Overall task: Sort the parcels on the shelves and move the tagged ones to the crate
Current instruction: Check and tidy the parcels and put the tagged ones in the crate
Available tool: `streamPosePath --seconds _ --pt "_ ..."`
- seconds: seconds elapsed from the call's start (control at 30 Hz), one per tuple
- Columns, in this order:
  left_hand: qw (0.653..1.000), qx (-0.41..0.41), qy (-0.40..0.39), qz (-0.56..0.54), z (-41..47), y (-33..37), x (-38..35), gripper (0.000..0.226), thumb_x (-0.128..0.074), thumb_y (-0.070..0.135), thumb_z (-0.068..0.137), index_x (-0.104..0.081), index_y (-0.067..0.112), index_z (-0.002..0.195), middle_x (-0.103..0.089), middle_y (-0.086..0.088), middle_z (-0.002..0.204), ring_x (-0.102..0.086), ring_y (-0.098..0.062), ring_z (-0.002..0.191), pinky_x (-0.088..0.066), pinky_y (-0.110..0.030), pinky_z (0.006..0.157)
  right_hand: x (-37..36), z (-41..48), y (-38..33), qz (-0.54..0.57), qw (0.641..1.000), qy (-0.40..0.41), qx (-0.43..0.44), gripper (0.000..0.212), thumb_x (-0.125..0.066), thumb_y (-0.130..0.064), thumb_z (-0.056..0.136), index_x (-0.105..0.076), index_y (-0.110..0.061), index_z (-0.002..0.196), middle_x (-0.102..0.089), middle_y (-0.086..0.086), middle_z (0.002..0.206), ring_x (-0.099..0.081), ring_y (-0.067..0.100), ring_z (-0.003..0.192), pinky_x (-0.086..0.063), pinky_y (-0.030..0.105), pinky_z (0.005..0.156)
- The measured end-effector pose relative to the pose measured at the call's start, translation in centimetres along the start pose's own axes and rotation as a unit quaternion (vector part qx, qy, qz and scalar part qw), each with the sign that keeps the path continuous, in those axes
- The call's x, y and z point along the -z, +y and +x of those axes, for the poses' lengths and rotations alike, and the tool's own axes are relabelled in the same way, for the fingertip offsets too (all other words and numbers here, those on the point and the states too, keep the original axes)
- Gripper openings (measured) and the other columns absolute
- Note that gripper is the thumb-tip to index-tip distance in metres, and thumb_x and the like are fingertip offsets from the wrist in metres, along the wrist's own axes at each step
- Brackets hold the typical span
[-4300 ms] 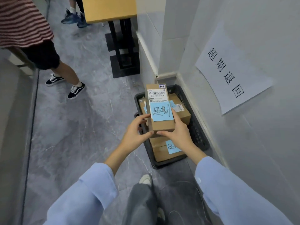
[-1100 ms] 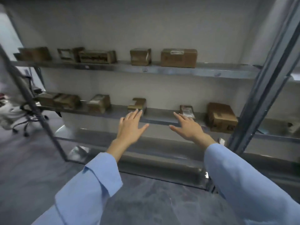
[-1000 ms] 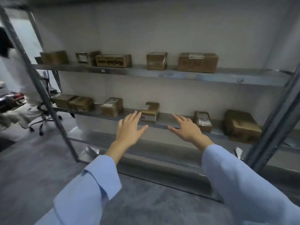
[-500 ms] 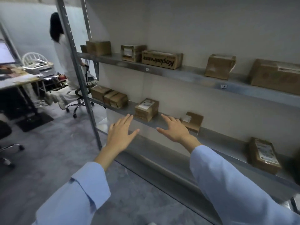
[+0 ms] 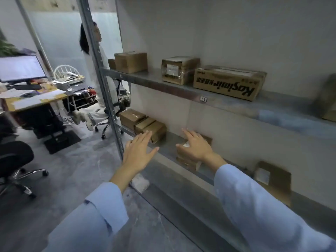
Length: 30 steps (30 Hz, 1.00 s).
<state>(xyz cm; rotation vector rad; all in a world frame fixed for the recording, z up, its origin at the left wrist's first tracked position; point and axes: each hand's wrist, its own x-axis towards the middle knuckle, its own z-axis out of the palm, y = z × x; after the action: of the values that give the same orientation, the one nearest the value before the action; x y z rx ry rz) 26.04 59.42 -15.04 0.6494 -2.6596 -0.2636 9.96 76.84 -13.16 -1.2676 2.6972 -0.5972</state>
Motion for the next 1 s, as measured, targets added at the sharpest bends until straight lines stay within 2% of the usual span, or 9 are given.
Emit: streamPosePath --seconds 0.23,0.43,0.77,0.9,1.0 --pt "1.0 0.003 -0.013 0.01 8.7 -5.6 -3.2 0.069 -0.042 0.061 0.094 -0.028 0.027 0.153 -0.029 0.004 0.159 -0.026 -0.016 0.145 -0.019 -0.039 0.113 -2.4 11.0 -0.6 -0.005 0.999 -0.034 0.012 0.078 -0.047 -0.058 0.095 -0.012 -0.026 0.157 -0.018 0.004 0.163 -0.022 0.03 0.146 -0.024 0.042 0.115" --pt "0.999 -0.022 -0.029 0.007 16.0 -10.4 -6.2 0.07 -0.045 0.061 0.093 -0.028 0.028 0.153 -0.028 0.005 0.159 -0.027 -0.017 0.144 -0.02 -0.039 0.111 -5.1 17.9 0.1 0.014 0.999 -0.047 -0.02 0.08 -0.048 -0.059 0.094 -0.011 -0.025 0.157 -0.015 0.002 0.164 -0.016 0.025 0.149 -0.024 0.042 0.117" --pt "0.982 -0.138 -0.131 -0.004 27.2 -19.9 -12.3 0.071 -0.046 0.061 0.093 -0.03 0.026 0.152 -0.034 0.006 0.156 -0.031 -0.018 0.141 -0.022 -0.037 0.11 -11.9 26.9 -1.2 0.05 0.986 -0.046 -0.154 0.085 -0.053 -0.059 0.092 -0.009 -0.028 0.157 -0.012 -0.001 0.164 -0.013 0.022 0.149 -0.019 0.036 0.119" --pt "0.968 -0.182 -0.169 -0.025 29.2 -21.3 -15.1 0.072 -0.045 0.062 0.093 -0.027 0.026 0.153 -0.034 0.006 0.155 -0.029 -0.017 0.141 -0.02 -0.033 0.108 -14.8 27.9 -2.6 0.076 0.975 -0.034 -0.205 0.089 -0.057 -0.058 0.09 -0.007 -0.027 0.157 -0.012 -0.003 0.164 -0.017 0.022 0.149 -0.026 0.038 0.117" --pt "0.96 -0.21 -0.181 -0.039 29.1 -21.9 -17.2 0.073 -0.046 0.063 0.092 -0.027 0.026 0.153 -0.034 0.008 0.155 -0.03 -0.014 0.139 -0.02 -0.03 0.105 -17.1 27.9 -3.4 0.082 0.966 -0.047 -0.241 0.092 -0.061 -0.055 0.089 -0.006 -0.027 0.157 -0.019 0.001 0.162 -0.024 0.027 0.146 -0.032 0.042 0.113"
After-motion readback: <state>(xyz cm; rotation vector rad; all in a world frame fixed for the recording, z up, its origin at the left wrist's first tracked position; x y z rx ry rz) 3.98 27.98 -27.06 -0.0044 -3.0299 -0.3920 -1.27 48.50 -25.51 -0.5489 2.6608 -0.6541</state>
